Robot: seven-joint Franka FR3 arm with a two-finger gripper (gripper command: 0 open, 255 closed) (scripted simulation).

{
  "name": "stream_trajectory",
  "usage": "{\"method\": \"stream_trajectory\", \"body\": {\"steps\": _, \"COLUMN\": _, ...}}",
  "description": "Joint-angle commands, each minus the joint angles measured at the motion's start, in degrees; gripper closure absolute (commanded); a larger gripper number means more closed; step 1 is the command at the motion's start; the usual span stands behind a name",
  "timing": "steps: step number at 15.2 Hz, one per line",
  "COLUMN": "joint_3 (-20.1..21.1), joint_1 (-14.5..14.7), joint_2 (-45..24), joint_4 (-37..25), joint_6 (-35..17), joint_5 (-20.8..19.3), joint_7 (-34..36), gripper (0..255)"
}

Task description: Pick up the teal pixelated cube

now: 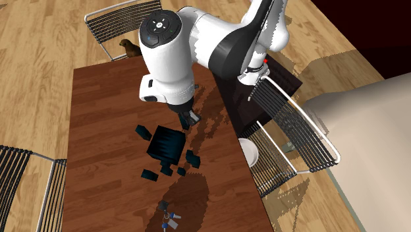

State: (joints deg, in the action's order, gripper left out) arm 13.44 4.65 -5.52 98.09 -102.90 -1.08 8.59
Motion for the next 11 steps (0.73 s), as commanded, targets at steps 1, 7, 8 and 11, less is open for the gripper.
{"method": "stream_trajectory", "body": {"steps": 1, "joint_3": 0.00, "joint_1": 0.00, "joint_2": -0.01, "joint_4": 0.03, "joint_6": -0.05, "joint_5": 0.00, "joint_7": 0.00, "gripper": 255}}
{"method": "stream_trajectory", "body": {"steps": 7, "joint_3": 0.00, "joint_1": 0.00, "joint_2": -0.01, "joint_4": 0.02, "joint_6": -0.05, "joint_5": 0.00, "joint_7": 0.00, "gripper": 255}}
{"method": "stream_trajectory", "body": {"steps": 8, "joint_3": 0.00, "joint_1": 0.00, "joint_2": 0.03, "joint_4": 0.06, "joint_6": -0.05, "joint_5": 0.01, "joint_7": 0.00, "gripper": 255}}
{"method": "stream_trajectory", "body": {"steps": 11, "joint_3": 0.02, "joint_1": 0.01, "joint_2": 0.06, "joint_4": -2.21, "joint_6": 2.26, "joint_5": 0.02, "joint_7": -0.01, "gripper": 255}}
